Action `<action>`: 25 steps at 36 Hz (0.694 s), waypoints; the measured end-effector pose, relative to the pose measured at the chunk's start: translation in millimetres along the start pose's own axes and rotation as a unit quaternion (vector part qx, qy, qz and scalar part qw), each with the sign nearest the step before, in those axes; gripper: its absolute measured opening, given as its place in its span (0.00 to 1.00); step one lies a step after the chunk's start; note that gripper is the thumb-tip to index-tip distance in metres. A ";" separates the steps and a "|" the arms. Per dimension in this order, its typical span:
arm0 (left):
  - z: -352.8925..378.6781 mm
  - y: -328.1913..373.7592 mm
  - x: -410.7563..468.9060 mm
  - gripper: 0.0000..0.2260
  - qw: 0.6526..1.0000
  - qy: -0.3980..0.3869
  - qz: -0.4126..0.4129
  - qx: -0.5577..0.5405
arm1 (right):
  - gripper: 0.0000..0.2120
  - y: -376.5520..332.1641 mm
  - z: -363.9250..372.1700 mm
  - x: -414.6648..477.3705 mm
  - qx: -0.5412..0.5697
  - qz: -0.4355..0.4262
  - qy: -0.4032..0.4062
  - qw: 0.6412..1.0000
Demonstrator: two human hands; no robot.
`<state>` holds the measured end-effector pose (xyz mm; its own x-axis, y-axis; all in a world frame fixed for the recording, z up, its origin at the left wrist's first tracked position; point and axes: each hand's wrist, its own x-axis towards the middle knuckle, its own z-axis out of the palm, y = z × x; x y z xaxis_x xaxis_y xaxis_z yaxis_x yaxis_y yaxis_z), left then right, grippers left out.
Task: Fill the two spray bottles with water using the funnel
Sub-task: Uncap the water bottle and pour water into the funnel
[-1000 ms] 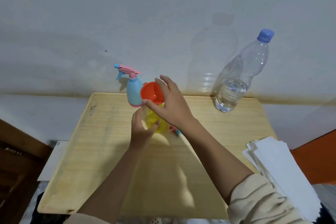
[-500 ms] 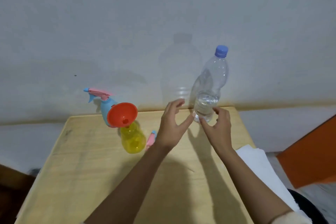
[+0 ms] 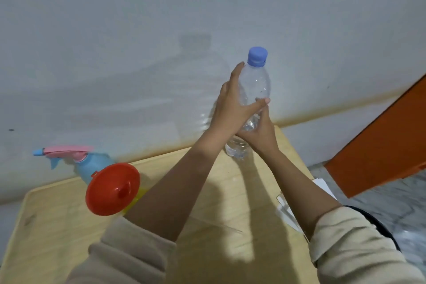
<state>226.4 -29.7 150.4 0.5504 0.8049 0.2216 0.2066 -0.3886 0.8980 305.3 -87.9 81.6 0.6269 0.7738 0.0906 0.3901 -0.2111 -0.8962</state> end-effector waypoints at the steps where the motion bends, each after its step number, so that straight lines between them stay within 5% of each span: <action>1: 0.3 -0.1 0.0 0.39 1.000 0.005 0.002 0.000 | 0.47 0.5 -0.1 0.5 -0.004 -0.002 0.005 1.000; 9: 0.5 14.5 -23.5 0.37 1.000 0.014 0.005 -0.017 | 0.36 1.2 -9.7 -20.5 0.001 -0.006 0.032 0.999; 25: 16.3 64.7 -149.1 0.37 0.999 0.004 -0.010 -0.039 | 0.41 0.7 -65.0 -148.9 0.020 -0.003 0.008 1.000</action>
<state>170.8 -182.2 169.2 0.5406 0.8155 0.2066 0.1536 -0.3371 0.9289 256.0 -242.1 95.6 0.6357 0.7650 0.1030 0.3668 -0.1819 -0.9123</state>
